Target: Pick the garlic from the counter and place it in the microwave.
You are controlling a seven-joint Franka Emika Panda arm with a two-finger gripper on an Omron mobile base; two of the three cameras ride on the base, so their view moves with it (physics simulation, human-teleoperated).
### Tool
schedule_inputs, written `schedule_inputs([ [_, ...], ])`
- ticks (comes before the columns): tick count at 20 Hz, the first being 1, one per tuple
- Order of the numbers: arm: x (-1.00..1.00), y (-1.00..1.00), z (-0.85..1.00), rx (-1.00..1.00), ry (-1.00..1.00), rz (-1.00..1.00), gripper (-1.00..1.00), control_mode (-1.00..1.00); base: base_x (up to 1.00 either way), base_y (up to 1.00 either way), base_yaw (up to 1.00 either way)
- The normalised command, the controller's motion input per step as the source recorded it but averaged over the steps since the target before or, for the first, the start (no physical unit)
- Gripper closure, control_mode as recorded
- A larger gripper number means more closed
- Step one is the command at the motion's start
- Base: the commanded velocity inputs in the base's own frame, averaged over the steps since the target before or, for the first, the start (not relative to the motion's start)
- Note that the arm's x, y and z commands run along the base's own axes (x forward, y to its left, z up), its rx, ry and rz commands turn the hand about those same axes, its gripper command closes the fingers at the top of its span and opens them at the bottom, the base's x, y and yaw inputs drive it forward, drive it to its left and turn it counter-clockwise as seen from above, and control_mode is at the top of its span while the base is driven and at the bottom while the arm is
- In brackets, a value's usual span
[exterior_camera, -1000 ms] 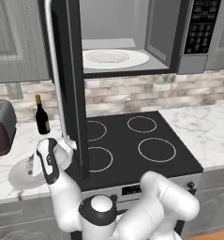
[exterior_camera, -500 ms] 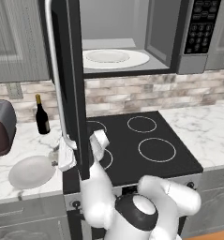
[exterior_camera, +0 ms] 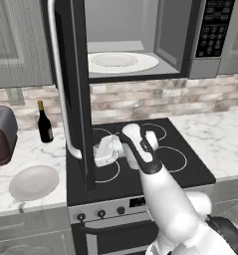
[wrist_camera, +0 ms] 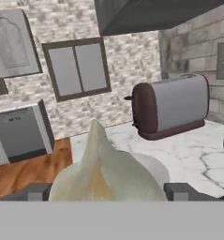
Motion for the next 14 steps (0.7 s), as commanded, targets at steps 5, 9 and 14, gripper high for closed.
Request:
schedule_inputs([
  [5,-0.48,-0.95,1.0,-0.01,0.33,-0.37,1.0,-1.0,0.0,0.0,0.0],
  [9,-0.07,-0.64,1.0,-0.09,0.37,-0.38,1.0,-1.0,0.0,0.0,0.0],
  [14,0.0,-0.3,1.0,-0.17,0.32,-0.41,1.0,-1.0,0.0,0.0,0.0],
])
